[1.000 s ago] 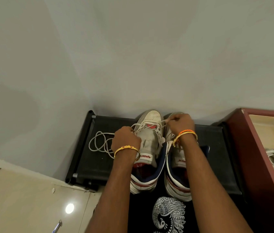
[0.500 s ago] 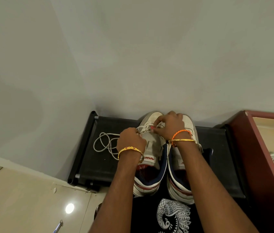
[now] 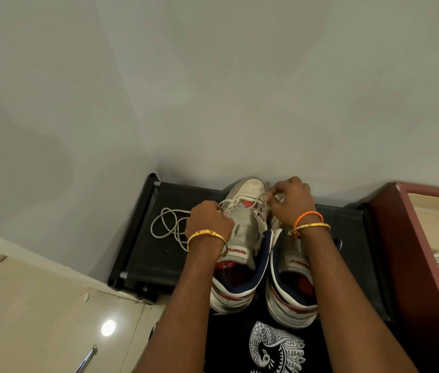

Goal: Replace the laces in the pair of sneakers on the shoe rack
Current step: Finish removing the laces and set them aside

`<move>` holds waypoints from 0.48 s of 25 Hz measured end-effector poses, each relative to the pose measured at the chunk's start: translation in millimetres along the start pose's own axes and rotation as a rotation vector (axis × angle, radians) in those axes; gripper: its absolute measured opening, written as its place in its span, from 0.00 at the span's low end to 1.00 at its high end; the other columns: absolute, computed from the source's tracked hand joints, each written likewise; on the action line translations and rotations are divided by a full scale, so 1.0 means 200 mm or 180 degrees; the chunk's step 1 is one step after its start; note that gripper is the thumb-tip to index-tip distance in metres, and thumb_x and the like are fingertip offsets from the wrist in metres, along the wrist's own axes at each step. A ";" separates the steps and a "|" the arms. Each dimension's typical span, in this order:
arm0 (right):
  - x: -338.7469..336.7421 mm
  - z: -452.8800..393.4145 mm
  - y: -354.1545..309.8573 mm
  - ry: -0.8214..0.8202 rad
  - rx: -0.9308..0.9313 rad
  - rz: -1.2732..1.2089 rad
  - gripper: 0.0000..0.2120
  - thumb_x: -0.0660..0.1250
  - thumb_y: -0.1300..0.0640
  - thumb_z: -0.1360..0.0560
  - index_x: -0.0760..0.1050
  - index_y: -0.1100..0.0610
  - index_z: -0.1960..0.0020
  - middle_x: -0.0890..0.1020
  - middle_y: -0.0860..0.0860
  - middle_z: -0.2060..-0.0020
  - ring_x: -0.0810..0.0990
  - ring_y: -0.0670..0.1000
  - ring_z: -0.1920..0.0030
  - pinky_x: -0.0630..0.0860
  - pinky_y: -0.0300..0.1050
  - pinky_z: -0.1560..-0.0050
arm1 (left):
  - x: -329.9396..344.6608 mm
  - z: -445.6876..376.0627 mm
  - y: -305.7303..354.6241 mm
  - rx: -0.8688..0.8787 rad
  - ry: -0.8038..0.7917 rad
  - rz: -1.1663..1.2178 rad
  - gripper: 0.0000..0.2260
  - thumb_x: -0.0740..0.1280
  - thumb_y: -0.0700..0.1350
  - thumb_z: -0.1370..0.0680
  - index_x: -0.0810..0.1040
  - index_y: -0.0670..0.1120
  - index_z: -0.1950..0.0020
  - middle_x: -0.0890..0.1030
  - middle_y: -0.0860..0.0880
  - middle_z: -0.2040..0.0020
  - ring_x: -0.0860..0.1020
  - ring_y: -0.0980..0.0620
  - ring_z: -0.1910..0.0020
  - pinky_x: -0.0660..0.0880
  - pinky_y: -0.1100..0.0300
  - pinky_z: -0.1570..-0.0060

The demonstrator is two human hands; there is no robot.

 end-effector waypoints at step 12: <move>0.10 -0.01 -0.01 -0.0160 0.0119 -0.0441 0.01 0.72 0.52 0.30 0.81 0.48 0.59 0.73 0.50 0.50 0.70 0.51 0.45 0.67 0.54 0.40 | 0.01 -0.01 -0.01 -0.0139 0.0072 0.0035 0.10 0.66 0.44 0.23 0.80 0.44 0.44 0.81 0.45 0.49 0.78 0.47 0.51 0.74 0.56 0.53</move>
Point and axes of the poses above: each hand's wrist, its own z-axis away from the middle knuckle, its own x-axis out of the palm, y = z × x, the point moved 6 cm from there along -z, towards the middle knuckle
